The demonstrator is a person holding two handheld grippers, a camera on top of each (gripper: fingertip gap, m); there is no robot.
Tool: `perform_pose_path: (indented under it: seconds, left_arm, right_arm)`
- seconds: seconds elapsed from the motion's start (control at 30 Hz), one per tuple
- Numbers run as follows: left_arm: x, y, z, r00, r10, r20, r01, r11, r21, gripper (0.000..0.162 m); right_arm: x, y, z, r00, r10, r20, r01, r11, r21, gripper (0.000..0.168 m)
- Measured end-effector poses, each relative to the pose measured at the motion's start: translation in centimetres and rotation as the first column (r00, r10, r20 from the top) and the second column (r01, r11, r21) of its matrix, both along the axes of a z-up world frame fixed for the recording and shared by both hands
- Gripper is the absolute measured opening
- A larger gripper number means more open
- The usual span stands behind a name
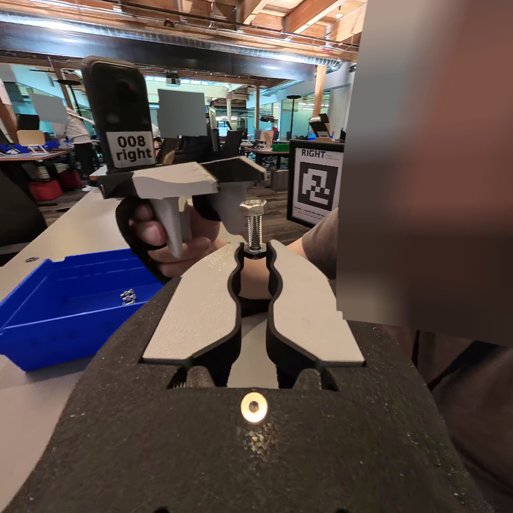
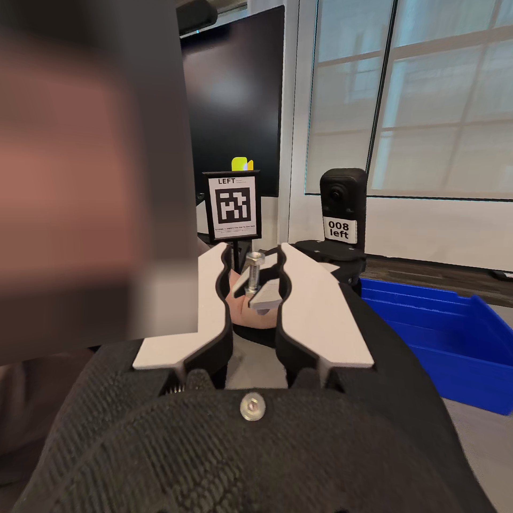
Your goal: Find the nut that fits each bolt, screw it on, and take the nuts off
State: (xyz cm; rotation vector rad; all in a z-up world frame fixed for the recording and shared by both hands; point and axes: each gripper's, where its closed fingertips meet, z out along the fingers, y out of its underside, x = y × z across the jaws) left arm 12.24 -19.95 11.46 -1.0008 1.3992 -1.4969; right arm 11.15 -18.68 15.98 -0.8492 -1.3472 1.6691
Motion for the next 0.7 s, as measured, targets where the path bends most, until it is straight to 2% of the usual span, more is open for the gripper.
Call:
perform_pose_path:
  seconds: [0.13,0.7]
  left_arm:
    - [0.1,-0.3,-0.1,1.0,-0.024,0.004,0.024,1.0,-0.01,0.015]
    - [0.0,-0.2,-0.4,1.0,-0.02,-0.015,0.02,1.0,-0.019,0.015]
  right_arm:
    - [-0.8,0.2,-1.2,0.999,0.016,0.049,-0.015,1.0,-0.008,0.032]
    - [-1.0,-0.1,-1.4,0.997,0.047,0.062,-0.045,0.998,-0.033,0.022]
